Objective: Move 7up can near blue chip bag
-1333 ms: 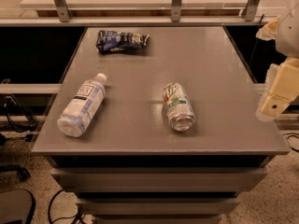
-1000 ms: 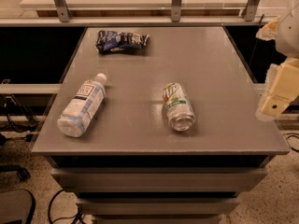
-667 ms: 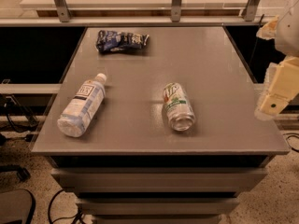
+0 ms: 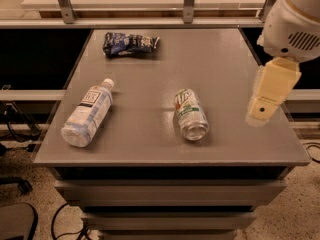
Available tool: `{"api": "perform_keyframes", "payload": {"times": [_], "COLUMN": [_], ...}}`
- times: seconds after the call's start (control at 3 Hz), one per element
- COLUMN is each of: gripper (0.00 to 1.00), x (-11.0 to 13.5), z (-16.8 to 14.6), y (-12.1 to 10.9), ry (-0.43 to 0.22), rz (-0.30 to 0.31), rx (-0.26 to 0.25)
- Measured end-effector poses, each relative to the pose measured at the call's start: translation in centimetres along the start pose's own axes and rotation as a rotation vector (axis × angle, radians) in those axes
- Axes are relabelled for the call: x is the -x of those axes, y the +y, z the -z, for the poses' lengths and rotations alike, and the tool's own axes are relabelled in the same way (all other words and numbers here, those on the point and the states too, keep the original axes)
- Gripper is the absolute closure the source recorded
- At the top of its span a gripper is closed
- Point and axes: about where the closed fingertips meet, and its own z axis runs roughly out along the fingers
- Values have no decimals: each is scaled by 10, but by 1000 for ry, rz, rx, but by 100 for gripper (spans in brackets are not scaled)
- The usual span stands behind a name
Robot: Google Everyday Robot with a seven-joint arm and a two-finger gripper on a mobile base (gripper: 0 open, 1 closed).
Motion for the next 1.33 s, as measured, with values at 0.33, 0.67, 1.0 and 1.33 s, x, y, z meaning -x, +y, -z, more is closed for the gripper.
{"api": "perform_keyframes", "payload": {"times": [0.33,0.67,1.0,1.33], "gripper": [0,0,0,0], "x": [21,36,48,58], "z": [-11,-27,-46,-64], "y": [5,9,12,14], "ry": [22,34,44,57], "rz": [-46,-125,-217,-306], "rx": [21,44,60,79]}}
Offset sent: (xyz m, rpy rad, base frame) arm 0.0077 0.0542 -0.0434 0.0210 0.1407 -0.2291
